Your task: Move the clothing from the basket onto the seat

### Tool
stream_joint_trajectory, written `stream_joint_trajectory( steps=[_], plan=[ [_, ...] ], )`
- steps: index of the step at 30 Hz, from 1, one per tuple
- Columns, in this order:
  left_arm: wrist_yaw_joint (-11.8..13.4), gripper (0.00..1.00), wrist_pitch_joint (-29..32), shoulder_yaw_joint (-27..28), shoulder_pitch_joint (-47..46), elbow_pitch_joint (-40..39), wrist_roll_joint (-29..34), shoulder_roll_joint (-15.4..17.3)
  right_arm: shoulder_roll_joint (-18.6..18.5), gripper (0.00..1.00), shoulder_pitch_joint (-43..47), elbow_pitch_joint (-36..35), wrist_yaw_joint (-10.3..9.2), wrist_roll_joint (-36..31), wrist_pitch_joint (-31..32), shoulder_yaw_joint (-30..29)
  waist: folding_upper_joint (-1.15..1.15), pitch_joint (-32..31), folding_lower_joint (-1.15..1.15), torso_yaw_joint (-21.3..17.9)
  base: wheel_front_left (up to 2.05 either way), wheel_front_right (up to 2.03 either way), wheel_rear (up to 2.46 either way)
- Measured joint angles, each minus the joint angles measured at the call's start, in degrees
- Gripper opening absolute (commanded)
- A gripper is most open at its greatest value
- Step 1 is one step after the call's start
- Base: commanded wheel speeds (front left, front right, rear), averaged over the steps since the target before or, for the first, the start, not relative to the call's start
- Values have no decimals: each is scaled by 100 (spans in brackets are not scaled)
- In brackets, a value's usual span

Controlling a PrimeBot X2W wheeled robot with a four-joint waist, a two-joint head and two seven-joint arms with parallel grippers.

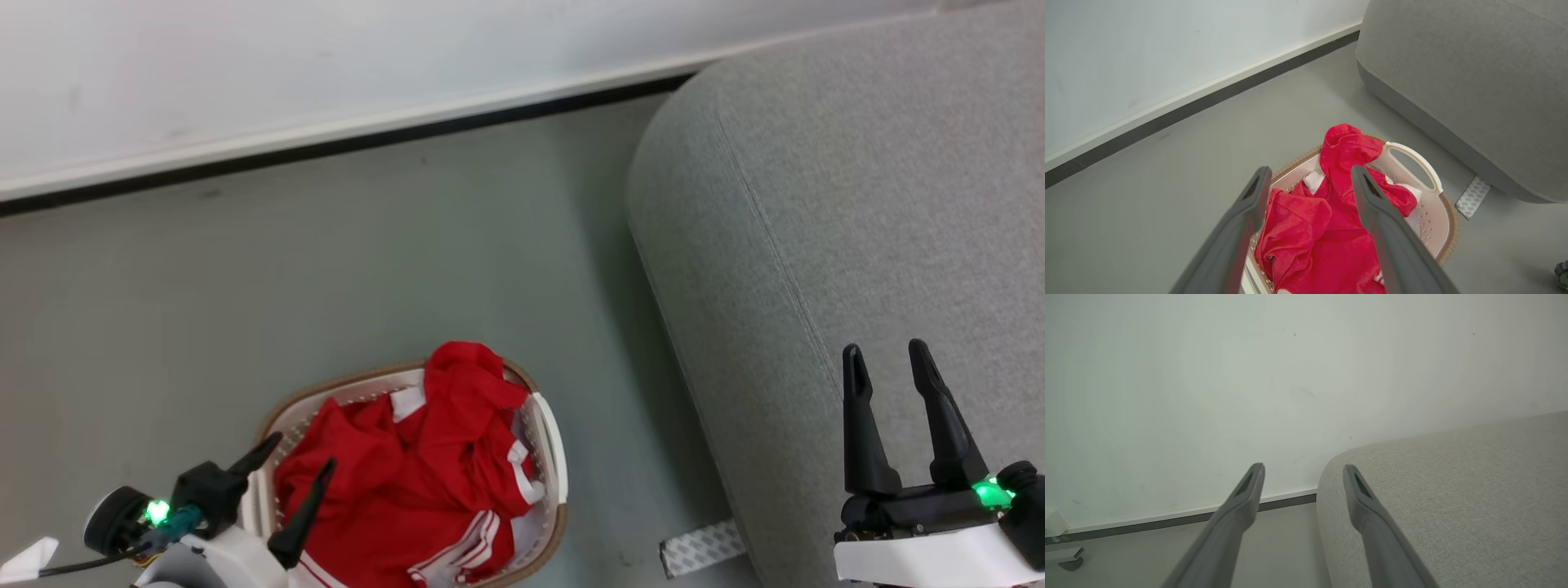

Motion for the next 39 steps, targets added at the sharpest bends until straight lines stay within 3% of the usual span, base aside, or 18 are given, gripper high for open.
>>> stream_joint_trajectory(
  steps=[8,21,30,39],
  plan=[
    [0,100,550,-1543,-698,713,-400,454,-1,100,-83,-447,0,203,0,74,0,622,0,-324,0,0,0],
    [0,100,1724,-3844,-1764,795,-1385,1187,-3,100,-183,-784,0,582,0,272,0,1458,0,-852,0,0,0],
    [0,100,2359,-4609,-2308,832,-1695,1485,-2,100,-174,-1042,0,895,0,572,0,1951,0,-1291,0,0,0],
    [0,100,3017,-4900,-2687,1089,-1538,1435,-3,100,-44,-1184,0,1045,0,480,0,2371,0,-1414,0,0,0]
  ],
)
